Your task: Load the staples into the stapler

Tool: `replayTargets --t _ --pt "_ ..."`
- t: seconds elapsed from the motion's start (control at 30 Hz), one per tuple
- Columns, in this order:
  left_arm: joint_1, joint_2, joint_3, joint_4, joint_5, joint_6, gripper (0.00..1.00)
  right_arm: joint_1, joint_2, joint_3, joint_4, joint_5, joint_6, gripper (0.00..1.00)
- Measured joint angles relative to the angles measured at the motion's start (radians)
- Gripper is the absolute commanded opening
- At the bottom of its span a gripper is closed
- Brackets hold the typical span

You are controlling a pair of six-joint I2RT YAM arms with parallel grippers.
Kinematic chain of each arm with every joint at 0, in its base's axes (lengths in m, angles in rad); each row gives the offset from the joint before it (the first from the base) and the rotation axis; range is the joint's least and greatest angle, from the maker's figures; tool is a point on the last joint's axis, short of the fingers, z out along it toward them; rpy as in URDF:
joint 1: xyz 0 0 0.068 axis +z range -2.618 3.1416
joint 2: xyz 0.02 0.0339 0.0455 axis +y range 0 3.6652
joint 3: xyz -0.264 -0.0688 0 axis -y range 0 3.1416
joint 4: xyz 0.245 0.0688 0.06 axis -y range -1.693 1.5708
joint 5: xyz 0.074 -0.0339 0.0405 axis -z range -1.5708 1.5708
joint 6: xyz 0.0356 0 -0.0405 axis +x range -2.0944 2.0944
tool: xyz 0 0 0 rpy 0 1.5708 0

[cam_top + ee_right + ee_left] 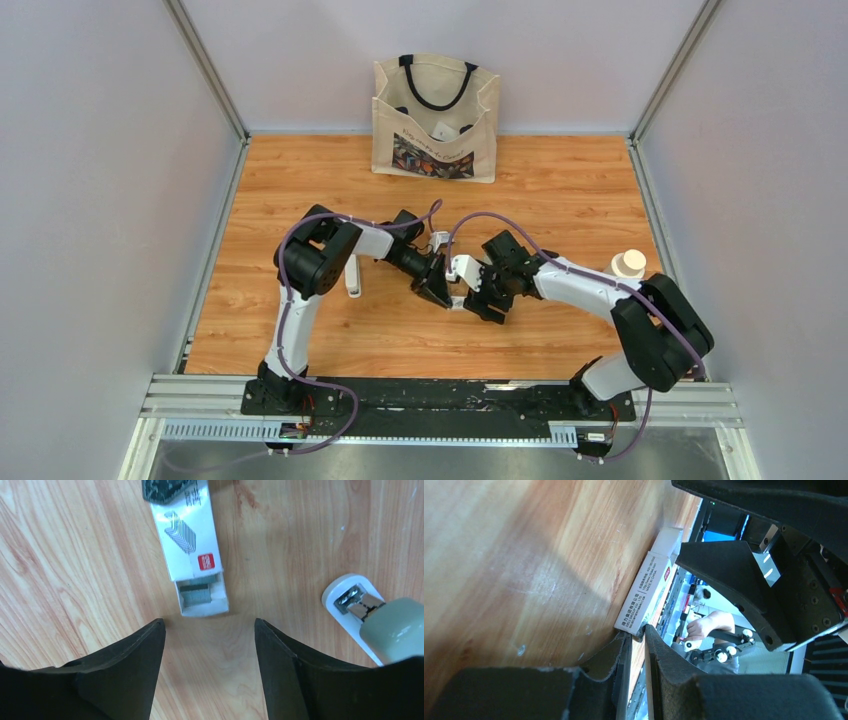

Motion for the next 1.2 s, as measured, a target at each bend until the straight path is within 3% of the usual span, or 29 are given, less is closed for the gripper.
replayTargets --t 0.27,0.5,0.83,1.2 --pt "-0.031 0.000 0.004 -0.003 0.000 0.000 0.23 0.021 0.047 0.040 0.002 -0.017 -0.005 0.65" --pt "-0.037 0.000 0.010 -0.006 -0.001 0.000 0.23 0.027 0.053 0.043 0.002 -0.036 -0.021 0.40" --pt "-0.034 0.000 0.015 -0.011 -0.003 0.005 0.23 0.027 0.053 0.042 0.000 -0.048 -0.041 0.37" --pt "-0.016 0.000 0.015 -0.020 -0.002 0.011 0.15 0.024 0.049 0.038 0.002 -0.048 -0.042 0.32"
